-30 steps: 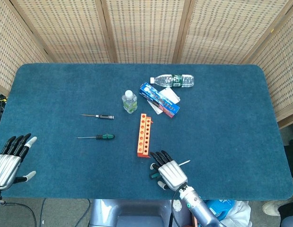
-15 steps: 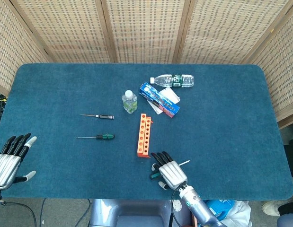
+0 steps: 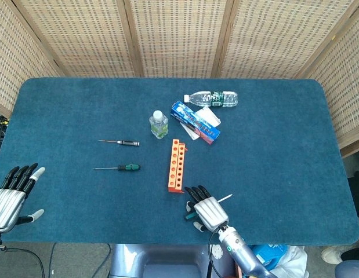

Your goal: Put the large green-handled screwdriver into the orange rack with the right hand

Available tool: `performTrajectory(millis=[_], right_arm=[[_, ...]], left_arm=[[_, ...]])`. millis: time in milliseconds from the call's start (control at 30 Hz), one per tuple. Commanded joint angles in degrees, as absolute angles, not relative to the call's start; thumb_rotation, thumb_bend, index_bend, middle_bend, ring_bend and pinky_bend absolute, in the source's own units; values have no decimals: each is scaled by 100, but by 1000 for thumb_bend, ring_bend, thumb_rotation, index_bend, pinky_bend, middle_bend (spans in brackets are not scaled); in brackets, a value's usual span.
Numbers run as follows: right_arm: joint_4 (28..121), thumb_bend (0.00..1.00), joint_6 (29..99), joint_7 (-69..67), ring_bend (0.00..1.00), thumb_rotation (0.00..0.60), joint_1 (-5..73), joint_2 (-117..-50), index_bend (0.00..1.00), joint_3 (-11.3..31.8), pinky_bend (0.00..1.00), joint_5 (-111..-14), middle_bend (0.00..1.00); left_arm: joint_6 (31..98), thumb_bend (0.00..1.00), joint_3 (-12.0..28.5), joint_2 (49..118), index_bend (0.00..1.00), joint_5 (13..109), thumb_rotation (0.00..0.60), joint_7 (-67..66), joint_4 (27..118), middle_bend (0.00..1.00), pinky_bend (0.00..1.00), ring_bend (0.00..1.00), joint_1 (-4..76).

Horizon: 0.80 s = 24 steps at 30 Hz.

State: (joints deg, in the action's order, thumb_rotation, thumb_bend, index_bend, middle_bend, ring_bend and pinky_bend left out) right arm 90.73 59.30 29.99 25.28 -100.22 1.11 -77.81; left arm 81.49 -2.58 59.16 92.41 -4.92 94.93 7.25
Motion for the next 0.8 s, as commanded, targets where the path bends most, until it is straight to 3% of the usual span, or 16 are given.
performTrajectory(millis=[33,367,800], right_arm=[[9061,256,5955,2969,0,600,2537,-10038,474,106,0,-7793,0],[9011,257,6022,2866,0,600,2545,-10053,577,91,0,-7760,39],[9002,259,6080,2873,0,600,2564,-10065,611,72,0,-7766,71]], left_arm=[[8147,0,-255,5917,0,9237,600,-491,9493,0,0,0,727],[8154,0,-259,5910,0,9250,600,-461,9498,0,0,0,726],[8144,0,-263,5903,0,9252,600,-426,9493,0,0,0,731]])
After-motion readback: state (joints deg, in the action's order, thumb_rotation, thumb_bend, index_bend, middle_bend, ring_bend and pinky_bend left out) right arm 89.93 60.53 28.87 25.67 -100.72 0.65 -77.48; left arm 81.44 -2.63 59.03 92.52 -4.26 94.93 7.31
